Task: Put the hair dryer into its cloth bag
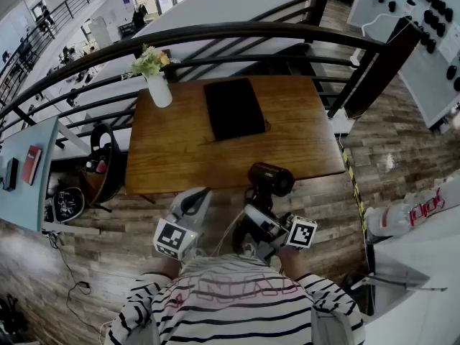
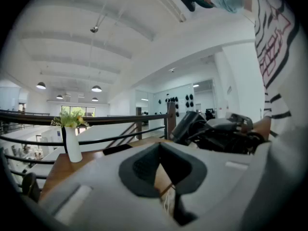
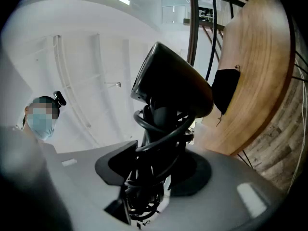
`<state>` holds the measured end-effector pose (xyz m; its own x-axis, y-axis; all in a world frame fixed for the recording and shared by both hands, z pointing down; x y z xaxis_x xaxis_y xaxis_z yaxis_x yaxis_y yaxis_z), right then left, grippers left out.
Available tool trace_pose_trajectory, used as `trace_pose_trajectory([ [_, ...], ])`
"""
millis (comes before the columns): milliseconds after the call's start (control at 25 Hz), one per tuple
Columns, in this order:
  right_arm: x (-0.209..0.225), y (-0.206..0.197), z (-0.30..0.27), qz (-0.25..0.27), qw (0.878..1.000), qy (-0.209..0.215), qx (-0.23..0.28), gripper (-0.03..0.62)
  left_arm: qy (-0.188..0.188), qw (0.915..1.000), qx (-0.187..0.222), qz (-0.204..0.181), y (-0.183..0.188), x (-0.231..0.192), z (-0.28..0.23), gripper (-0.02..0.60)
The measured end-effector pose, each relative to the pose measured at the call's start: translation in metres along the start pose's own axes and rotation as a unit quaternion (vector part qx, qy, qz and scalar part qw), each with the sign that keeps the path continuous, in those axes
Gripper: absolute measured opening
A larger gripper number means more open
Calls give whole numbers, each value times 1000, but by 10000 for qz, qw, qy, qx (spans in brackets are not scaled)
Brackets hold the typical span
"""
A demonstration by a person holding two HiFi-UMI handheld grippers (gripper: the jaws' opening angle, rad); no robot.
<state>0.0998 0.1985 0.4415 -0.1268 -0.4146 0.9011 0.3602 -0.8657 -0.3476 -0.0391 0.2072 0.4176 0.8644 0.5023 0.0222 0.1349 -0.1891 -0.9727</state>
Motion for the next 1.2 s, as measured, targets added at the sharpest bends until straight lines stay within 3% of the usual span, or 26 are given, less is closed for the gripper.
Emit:
trace_pose_trajectory([
  [160,4,-18,-15,177,9995,-248,17,193,-92,9999,-131,-60,-18,-14,15,3],
  [640,-11,-28,-25,333,9994,-92,4,201,-357,9993,61,-54,-12,-7,20,3],
  [920,1,-20,-7,119,9992,-222,-308,199,-84,9999,104,51,-16,5,7,3],
  [1200,8,3,13,153,9970,-98,-750,198,319,9990,206,247,-14,26,-15,3],
])
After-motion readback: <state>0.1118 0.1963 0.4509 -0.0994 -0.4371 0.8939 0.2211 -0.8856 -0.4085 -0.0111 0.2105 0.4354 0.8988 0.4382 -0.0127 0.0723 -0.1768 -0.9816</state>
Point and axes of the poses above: the fingertips, and each gripper's own axes: z backward along the fingers, x to its right, y out of its top, the point moved 3 cm from there along z, backward along the fingers, and after that the axes turned 4 degrees about -x, right-handed, at the moved point
